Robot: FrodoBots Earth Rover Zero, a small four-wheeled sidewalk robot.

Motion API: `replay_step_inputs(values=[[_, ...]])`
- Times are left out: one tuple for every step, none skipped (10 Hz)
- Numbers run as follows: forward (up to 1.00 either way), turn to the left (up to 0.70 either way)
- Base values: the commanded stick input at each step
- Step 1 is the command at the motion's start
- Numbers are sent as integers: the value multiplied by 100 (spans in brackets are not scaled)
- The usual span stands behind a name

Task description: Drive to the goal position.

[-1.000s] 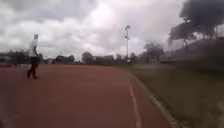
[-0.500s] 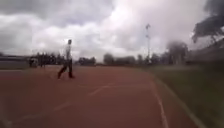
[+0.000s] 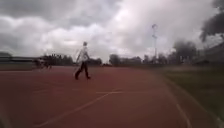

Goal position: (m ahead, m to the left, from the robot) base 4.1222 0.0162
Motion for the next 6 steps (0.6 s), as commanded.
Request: replay_step_inputs(values=[[85, -28], [85, -33], [85, -33], [85, -33], [85, -33], [85, -33]])
